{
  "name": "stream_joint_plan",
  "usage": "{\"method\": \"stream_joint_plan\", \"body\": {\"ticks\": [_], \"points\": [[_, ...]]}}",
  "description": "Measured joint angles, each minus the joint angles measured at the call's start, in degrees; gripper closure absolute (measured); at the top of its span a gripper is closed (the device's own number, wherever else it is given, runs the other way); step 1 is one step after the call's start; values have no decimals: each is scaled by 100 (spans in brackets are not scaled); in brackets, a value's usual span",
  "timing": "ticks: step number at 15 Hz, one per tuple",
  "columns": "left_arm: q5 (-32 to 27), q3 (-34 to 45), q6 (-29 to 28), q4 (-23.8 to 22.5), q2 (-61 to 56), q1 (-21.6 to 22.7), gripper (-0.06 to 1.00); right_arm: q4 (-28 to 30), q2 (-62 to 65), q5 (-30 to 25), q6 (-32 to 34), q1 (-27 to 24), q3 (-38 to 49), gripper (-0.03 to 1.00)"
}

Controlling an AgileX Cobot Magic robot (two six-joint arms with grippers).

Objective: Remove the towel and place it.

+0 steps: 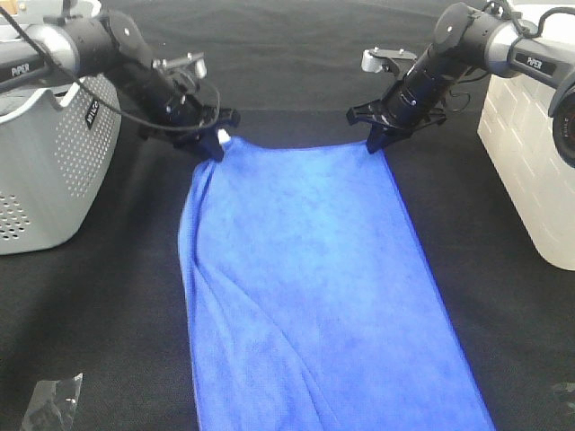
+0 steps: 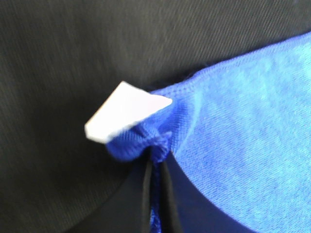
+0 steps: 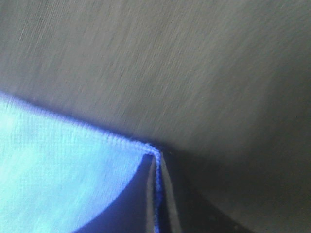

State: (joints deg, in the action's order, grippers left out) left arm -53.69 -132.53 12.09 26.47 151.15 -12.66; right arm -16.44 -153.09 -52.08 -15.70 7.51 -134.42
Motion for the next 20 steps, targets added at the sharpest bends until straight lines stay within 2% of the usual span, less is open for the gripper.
{"method": "stream_joint_plan", "body": {"ticks": [3,5,8,11,16,20], "points": [[235,-573,138,-6,-6,-11,92,40,264,773,-155,0,34,94],[653,-842,298,-6,-6,-17,92,52,453,1364,-338,0,34,94],[1220,-917,659,46,-6,-17,92,52,476,1811,-510,0,34,94],[1707,-917,1186,304,0,-23,92,80,476,2320,-602,0,34,94],[2217,-917,1942,372,29,-120,92,160,476,2727,-602,0,34,94],[2441,-917,2131,395,264,-183,92,258,286,2865,-602,0,34,94]]}}
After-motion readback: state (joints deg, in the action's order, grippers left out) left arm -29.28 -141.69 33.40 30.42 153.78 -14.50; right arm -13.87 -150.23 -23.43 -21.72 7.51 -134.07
